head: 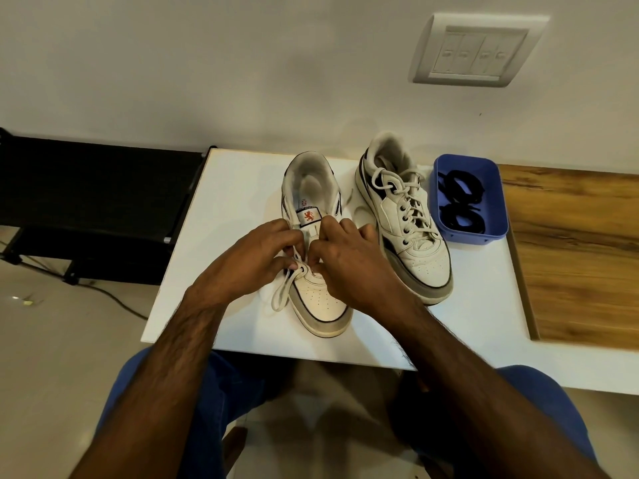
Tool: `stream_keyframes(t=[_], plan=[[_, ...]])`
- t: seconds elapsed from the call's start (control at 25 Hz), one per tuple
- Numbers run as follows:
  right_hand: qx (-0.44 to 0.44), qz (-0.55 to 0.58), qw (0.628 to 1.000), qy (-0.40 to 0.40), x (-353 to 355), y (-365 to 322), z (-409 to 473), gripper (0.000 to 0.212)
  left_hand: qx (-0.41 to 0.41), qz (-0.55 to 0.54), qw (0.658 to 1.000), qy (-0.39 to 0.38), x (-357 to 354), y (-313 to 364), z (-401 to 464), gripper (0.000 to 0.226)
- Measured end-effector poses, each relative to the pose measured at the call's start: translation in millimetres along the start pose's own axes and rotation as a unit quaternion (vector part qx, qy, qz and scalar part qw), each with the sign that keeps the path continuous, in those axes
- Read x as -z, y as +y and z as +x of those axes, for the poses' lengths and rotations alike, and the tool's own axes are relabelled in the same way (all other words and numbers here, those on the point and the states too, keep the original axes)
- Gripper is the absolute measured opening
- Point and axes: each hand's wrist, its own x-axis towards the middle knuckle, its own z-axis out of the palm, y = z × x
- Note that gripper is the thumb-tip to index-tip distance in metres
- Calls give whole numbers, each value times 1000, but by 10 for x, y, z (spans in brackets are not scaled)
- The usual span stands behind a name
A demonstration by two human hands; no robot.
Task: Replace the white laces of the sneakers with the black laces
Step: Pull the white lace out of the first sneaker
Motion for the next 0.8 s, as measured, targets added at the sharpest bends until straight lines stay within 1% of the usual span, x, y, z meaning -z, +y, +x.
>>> stream_keyframes(t=[0.16, 0.2, 0.32, 0.4, 0.48, 0.56, 0.64, 0.72, 0.8], plan=[[-15, -33, 999, 38, 75, 69, 0, 18, -3, -2, 1000, -3, 14, 0, -4, 21], [-30, -37, 997, 60, 134, 159, -4, 19, -5, -4, 1000, -5, 17, -3, -4, 21], [-112, -32, 984, 137, 343, 479, -80, 16, -7, -11, 1000, -8, 25, -23, 0, 21], [-141, -25, 977, 159, 382, 554, -128, 15, -7, -13, 1000, -7, 28, -35, 5, 20], [-121, 15, 982, 148, 338, 457, -113, 21, -8, -14, 1000, -9, 25, -39, 3, 21], [-50, 50, 990, 119, 243, 273, -76, 27, -10, -13, 1000, -8, 19, -44, -1, 22], [11, 37, 996, 83, 97, 124, -54, 26, -11, -10, 1000, -2, 6, -52, 3, 22], [23, 9, 998, 66, -18, 44, -37, 20, -10, -6, 1000, 2, -1, -52, 3, 21], [10, 3, 999, 54, -60, 26, -12, 11, -12, -4, 1000, 3, 2, -48, -2, 20]])
